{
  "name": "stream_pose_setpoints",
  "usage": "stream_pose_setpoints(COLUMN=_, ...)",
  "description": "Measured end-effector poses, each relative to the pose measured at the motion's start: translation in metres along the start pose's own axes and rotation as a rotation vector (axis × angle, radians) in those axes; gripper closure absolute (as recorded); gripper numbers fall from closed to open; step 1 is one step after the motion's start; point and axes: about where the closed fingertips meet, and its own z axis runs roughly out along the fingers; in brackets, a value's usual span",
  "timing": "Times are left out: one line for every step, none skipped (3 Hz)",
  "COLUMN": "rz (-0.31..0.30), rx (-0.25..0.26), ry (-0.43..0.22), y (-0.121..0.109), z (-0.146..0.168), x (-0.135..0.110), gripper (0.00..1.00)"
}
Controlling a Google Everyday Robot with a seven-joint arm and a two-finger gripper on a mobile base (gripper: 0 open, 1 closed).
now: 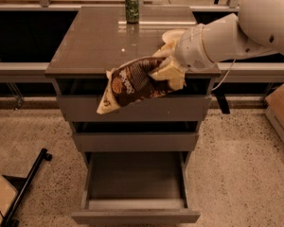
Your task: Place brown chip bag into bottom drawer
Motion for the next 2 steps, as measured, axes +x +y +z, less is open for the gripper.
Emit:
stream_pose_setpoints(rz=0.056, rx=-0.140, ry=0.042, y=0.040, z=0.012, x=0.043, gripper=1.00)
stream_pose_setpoints(rz=0.218, rx=-0.267, ry=0.025, y=0.085, z=0.039, x=0.100, gripper=1.00)
